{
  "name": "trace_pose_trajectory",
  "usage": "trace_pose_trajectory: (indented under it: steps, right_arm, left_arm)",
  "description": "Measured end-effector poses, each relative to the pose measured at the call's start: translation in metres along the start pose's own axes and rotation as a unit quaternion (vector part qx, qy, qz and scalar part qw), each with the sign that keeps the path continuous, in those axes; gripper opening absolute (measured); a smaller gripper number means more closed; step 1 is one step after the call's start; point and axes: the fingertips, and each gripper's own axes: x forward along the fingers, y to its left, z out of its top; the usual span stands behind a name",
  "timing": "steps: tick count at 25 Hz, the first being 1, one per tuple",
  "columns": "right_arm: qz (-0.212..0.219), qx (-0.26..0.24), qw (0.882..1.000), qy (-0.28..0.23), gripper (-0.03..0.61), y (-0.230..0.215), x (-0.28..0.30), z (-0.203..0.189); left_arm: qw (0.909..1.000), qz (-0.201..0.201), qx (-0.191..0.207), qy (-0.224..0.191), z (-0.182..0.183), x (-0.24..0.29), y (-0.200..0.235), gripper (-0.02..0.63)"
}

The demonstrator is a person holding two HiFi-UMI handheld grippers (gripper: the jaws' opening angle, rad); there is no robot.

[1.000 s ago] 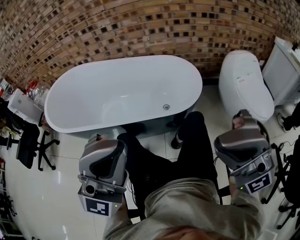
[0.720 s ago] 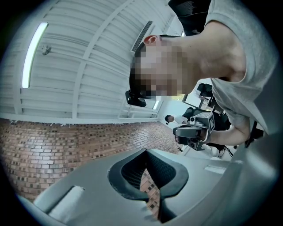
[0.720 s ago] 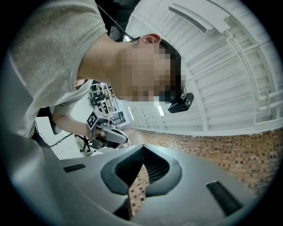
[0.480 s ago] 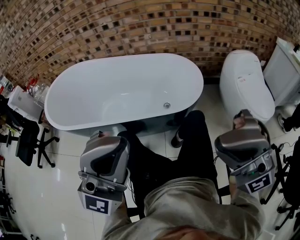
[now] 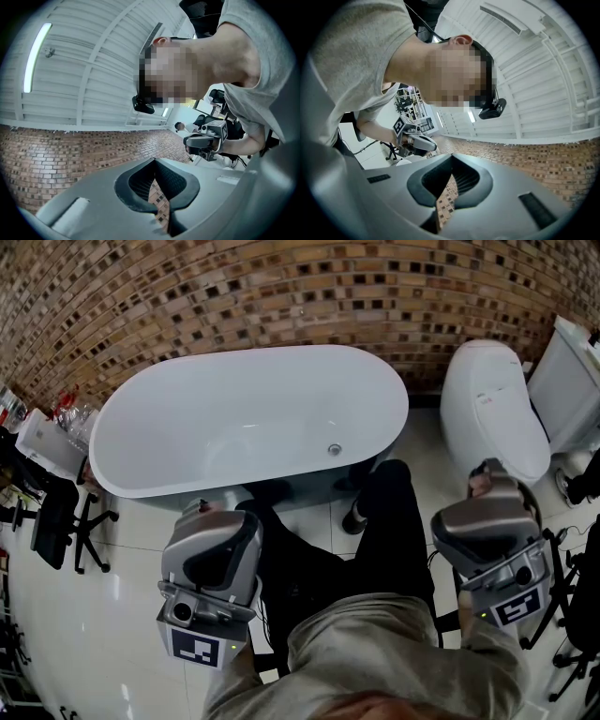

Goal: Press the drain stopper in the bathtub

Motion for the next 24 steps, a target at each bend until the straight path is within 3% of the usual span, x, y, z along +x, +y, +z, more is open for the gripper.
trace_pose_trajectory:
  steps: [24]
  right_arm:
    - [0.008,-0.003,1.000,0.005,0.000,0.0028,0.0033,-0.0030]
  left_arm:
    - [1.0000,0.000,0.003,0.000,0.0001,0.0005,0.0020,0.006]
